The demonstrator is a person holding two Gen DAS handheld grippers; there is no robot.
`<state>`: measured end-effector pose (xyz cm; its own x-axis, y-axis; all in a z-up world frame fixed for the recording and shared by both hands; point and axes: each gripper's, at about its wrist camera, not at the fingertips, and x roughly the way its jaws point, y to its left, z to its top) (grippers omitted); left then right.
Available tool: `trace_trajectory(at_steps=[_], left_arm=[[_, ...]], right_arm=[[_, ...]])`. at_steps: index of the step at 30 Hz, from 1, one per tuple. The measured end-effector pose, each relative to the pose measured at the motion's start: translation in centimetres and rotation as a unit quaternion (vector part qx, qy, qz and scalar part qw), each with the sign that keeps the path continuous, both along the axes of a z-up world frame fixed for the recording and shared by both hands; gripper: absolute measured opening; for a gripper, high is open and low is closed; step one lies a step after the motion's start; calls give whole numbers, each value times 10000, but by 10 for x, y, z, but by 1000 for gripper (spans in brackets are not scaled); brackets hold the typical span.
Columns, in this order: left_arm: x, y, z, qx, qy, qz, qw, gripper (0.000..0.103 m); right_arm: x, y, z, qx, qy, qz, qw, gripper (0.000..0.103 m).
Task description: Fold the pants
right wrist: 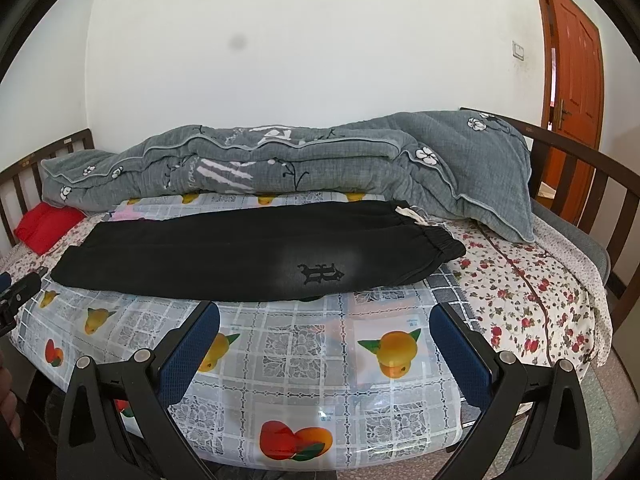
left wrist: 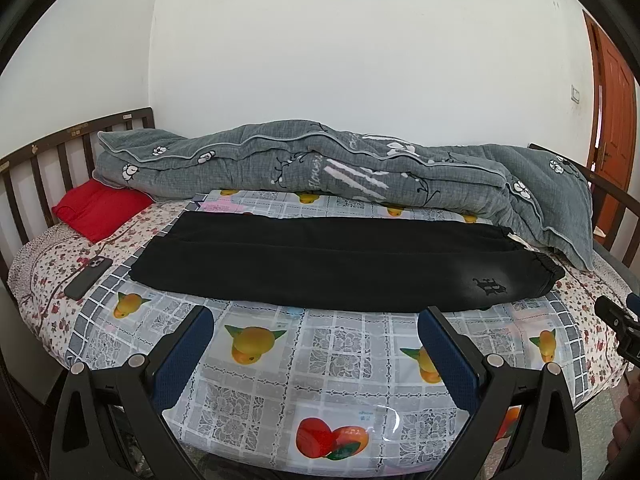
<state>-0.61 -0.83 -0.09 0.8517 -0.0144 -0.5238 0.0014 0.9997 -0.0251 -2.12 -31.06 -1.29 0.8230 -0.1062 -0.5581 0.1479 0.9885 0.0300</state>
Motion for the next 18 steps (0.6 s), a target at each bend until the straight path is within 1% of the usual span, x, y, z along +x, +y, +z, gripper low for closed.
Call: trace_trajectory(at_steps=[18], left_arm=[[0, 1, 0, -12, 2, 2, 10000, 103]], right_arm=[[-3, 0, 5, 2, -42, 7, 10000, 103]])
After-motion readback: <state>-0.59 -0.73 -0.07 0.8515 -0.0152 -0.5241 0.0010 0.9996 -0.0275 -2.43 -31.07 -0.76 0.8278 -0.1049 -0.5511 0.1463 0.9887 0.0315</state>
